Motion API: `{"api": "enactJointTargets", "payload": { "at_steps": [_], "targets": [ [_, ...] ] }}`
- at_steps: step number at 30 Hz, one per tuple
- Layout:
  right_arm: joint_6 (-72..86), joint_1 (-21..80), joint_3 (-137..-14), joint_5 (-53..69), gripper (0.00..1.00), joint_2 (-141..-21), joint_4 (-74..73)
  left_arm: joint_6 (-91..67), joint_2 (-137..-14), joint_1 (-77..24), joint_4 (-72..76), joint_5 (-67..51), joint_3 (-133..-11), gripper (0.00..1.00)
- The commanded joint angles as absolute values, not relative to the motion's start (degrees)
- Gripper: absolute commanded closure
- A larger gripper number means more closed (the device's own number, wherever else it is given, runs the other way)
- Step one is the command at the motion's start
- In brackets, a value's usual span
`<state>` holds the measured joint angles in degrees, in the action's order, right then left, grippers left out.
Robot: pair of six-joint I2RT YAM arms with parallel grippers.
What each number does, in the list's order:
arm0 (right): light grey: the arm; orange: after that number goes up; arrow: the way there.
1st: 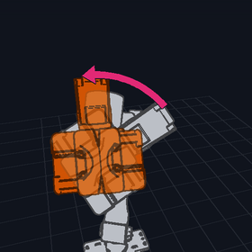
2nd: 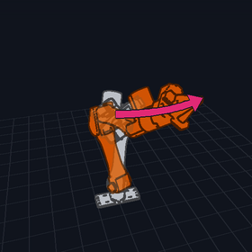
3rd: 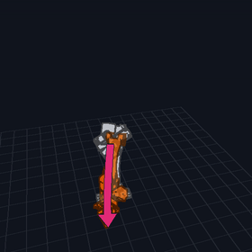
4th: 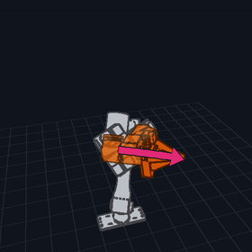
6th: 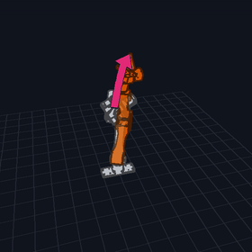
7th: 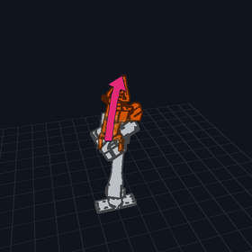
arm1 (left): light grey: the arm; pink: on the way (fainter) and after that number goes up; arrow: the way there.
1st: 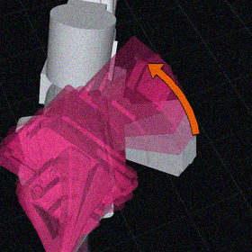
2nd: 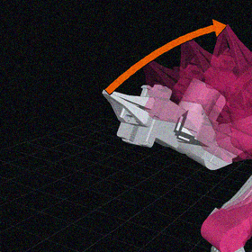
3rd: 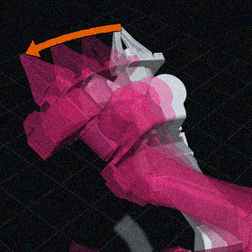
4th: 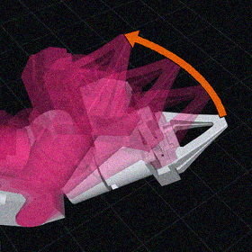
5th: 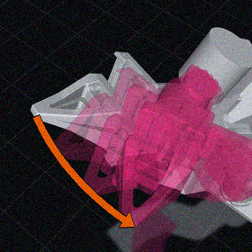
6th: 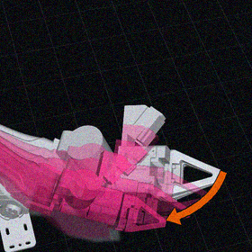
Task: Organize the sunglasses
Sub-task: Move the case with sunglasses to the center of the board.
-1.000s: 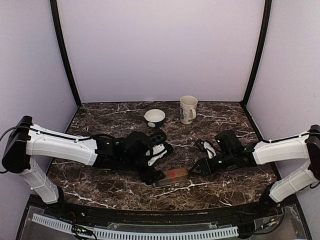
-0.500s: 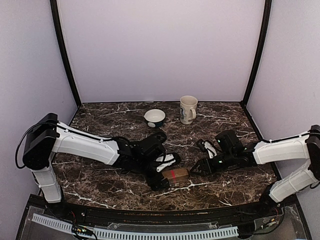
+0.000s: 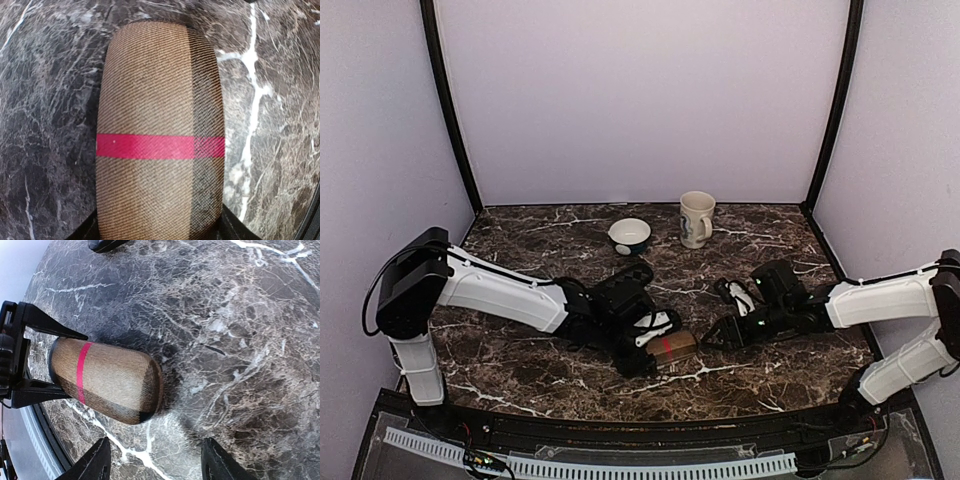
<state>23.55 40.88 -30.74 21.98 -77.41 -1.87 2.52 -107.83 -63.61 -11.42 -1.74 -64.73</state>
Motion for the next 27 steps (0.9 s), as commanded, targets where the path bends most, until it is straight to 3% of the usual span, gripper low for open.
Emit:
{"api": "enactJointTargets", "payload": {
  "at_steps": [1,9,17,27],
  "targets": [
    [22.94,39.89,-31.49,19.52,0.38,-76.01,-2.64,-0.21,-106.81,-60.99,-12.12,0.53,-67.65,0.49],
    [23.00,37.95,-31.75,16.39,0.38,-73.16,-3.81,-0.98,-110.83,-56.97,-13.10,2.01,-75.53,0.56],
    [22.73,37.44,-32.99,12.48,0.34,-72.03,-5.66,-0.79,-119.99,-56.02,-18.51,4.15,-88.44,0.54],
    [23.02,36.22,-34.52,8.04,0.23,-70.06,-7.65,-3.26,-121.83,-55.11,-18.46,2.51,-88.01,0.51]
  ]
}}
